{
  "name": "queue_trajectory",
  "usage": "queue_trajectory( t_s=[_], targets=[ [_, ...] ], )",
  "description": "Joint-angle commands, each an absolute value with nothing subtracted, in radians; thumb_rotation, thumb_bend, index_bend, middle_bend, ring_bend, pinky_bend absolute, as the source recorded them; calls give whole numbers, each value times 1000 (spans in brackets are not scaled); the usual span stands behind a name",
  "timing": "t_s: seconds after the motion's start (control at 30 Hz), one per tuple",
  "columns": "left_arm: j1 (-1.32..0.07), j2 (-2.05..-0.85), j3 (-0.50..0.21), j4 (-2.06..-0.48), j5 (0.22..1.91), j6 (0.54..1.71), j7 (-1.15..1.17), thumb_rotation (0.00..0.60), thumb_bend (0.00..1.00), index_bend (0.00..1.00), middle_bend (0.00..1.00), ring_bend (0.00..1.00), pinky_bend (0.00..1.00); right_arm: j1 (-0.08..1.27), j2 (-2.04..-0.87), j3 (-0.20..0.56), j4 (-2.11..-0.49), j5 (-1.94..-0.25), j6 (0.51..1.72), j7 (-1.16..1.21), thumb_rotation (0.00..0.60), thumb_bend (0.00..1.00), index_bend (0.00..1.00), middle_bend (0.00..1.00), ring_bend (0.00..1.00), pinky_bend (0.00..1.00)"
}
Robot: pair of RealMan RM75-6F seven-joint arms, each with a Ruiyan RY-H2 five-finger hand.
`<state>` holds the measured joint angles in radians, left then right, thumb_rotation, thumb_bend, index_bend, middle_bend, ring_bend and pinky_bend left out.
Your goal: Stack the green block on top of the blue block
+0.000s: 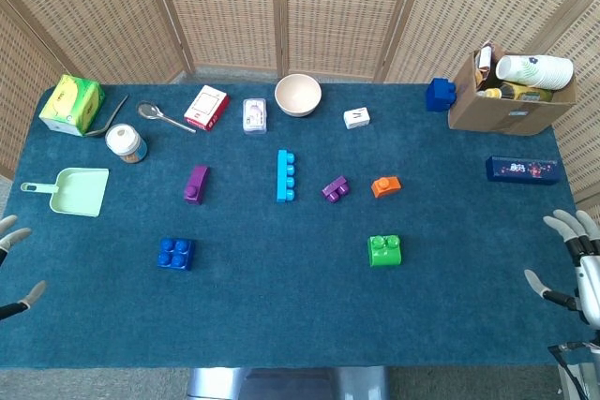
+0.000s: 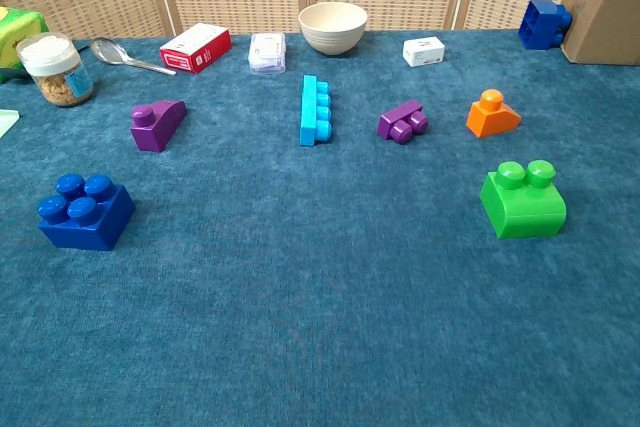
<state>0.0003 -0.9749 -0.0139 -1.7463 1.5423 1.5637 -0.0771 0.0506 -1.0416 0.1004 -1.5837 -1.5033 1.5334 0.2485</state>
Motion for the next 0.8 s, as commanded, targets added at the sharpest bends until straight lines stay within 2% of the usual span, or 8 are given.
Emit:
queue_trajectory(
  t_s=[0.03, 0.43, 0.8],
  targets=[
    [-15, -978, -13, -1738, 1543, 1537, -84, 556, 302, 194, 135, 65, 0, 50, -1039, 100, -1588, -1501, 1531, 244, 521, 241, 175, 158, 28, 186],
    [-109, -971, 2, -1734, 1570, 1379, -51, 554, 301, 198, 93, 20, 0, 59, -1025, 112, -1630, -1473, 1513, 196, 524, 241, 175, 157, 28, 186],
    [-239, -1087, -6, -1709, 1577, 1202, 19, 553, 301, 216, 91, 14, 0, 72, -1028, 127, -1651, -1430, 1487, 149, 523, 242, 174, 155, 29, 186]
  ],
)
